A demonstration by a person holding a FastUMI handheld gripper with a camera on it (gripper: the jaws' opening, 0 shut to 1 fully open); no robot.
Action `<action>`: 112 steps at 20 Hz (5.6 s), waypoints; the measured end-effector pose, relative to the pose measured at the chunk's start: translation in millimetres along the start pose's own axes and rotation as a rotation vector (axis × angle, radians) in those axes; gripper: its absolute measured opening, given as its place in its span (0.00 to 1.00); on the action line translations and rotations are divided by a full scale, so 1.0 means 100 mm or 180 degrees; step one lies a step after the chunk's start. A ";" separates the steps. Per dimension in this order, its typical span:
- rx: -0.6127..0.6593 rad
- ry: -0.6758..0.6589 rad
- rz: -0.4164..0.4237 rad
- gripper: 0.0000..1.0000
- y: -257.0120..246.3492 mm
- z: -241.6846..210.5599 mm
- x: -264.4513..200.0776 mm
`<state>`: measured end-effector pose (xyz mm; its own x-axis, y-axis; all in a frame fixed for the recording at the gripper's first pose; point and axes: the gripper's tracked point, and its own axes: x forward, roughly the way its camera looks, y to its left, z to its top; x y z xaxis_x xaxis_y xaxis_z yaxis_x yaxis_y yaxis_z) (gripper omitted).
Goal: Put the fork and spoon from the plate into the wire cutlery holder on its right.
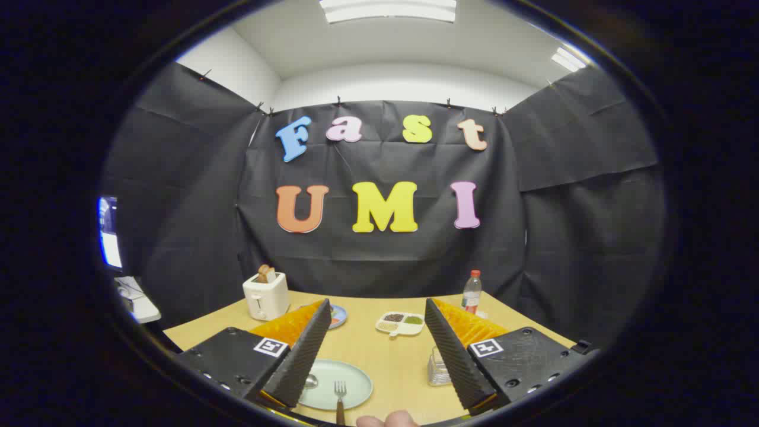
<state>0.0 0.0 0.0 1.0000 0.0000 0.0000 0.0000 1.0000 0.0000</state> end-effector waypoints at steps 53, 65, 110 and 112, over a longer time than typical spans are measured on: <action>-0.0482 0.2829 0.0536 0.96 0.60 -2.15 0.24; -0.0324 0.3452 0.0500 0.52 0.68 -2.63 0.21; 0.0021 0.4345 -0.0384 0.01 -1.54 -1.60 0.74; -0.0010 0.4390 -0.0454 0.01 -1.57 -1.59 0.79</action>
<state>79.2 -157.2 -159.0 0.1832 -0.1031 -0.9776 0.0993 0.9913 -0.0859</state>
